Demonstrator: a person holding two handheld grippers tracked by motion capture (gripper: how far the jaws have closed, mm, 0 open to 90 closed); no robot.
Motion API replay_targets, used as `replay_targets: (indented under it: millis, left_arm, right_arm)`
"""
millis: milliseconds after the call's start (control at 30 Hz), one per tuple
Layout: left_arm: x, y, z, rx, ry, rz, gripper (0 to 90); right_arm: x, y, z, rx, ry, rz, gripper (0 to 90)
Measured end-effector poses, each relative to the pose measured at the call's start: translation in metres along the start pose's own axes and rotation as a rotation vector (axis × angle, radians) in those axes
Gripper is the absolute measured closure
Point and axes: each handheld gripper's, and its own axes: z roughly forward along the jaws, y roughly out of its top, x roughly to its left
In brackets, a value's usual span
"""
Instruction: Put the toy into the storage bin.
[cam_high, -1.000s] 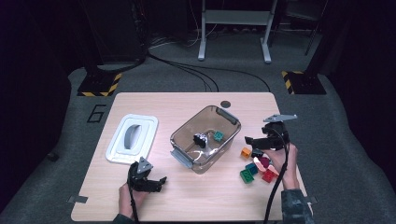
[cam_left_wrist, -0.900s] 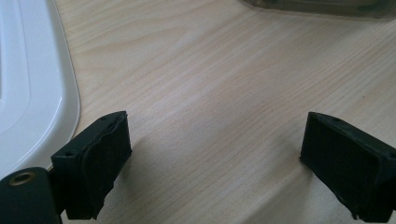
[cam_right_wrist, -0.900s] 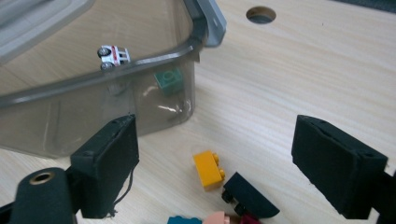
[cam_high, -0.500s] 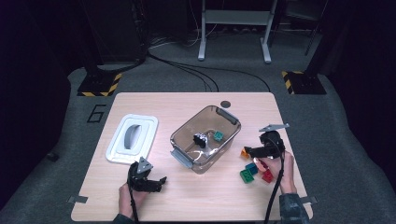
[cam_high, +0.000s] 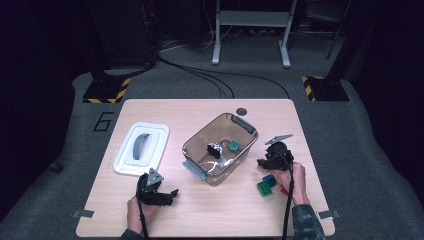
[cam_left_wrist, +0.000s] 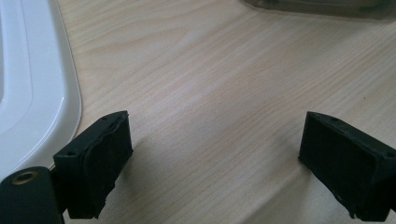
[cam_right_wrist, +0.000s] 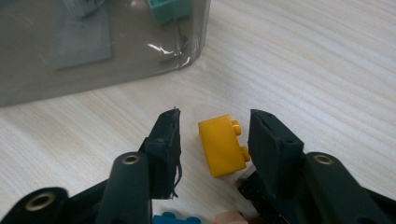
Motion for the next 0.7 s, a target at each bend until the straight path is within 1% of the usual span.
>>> replay_targets:
  millis: [67,100,133,167,200,233,300,333,367,400,433,467,500,533,567,633,700]
  left_arm:
    - [0.000,0.000,0.000,-0.001,0.001,-0.003,9.2]
    - [0.000,0.000,0.000,-0.001,0.000,-0.004,9.2]
    - [0.000,0.000,0.000,-0.002,0.000,-0.003,9.2]
    - [0.000,0.000,0.000,-0.002,0.000,-0.003,9.2]
    - [0.000,0.000,0.000,-0.001,0.000,-0.002,9.2]
    - [0.000,0.000,0.000,-0.001,0.000,-0.003,9.3]
    - [0.000,0.000,0.000,-0.001,0.000,-0.002,9.2]
    - [0.000,0.000,0.000,-0.001,0.000,-0.002,9.2]
    - [0.000,0.000,0.000,-0.001,0.001,-0.003,9.2]
    - [0.000,0.000,0.000,0.000,0.001,-0.003,9.2]
    - [0.000,0.000,0.000,0.000,0.001,-0.003,9.3]
    - [0.000,0.000,0.000,-0.001,0.001,-0.003,9.3]
    - [0.000,0.000,0.000,-0.001,0.001,-0.003,9.3]
    - [0.000,0.000,0.000,-0.001,0.001,-0.002,9.3]
    - [0.000,0.000,0.000,-0.001,0.001,-0.003,9.3]
    - [0.000,0.000,0.000,-0.001,0.001,-0.003,9.3]
    - [0.000,0.000,0.000,-0.001,0.001,-0.002,9.3]
  right_arm:
    - [0.000,0.000,0.001,0.011,-0.007,-0.005,55.3]
    - [0.001,0.001,0.005,0.032,-0.023,-0.007,56.0]
    - [0.001,0.001,0.006,0.041,-0.028,-0.006,57.5]
    - [0.002,0.002,0.008,0.053,-0.044,-0.004,58.8]
    - [0.002,0.002,0.010,0.058,-0.042,-0.006,59.4]
    - [0.003,0.002,0.011,0.066,-0.053,-0.012,61.9]
    - [0.006,0.002,0.014,0.084,-0.059,-0.017,65.7]
    - [0.007,0.001,0.015,0.082,-0.056,-0.025,67.1]
    - [0.009,0.002,0.015,0.082,-0.065,-0.026,67.3]
    - [0.009,0.001,0.016,0.070,-0.068,-0.025,67.5]
    - [0.009,0.001,0.016,0.070,-0.068,-0.025,67.5]
    - [0.010,0.001,0.016,0.059,-0.075,-0.017,67.7]
    - [0.009,0.000,0.015,0.061,-0.061,-0.016,67.7]
    - [0.009,0.000,0.015,0.047,-0.063,-0.004,67.7]
    - [0.007,-0.001,0.013,0.047,-0.058,-0.006,67.7]
    - [0.005,-0.002,0.009,0.027,-0.038,0.016,67.7]
    - [0.004,-0.003,0.006,0.008,-0.032,0.028,67.7]
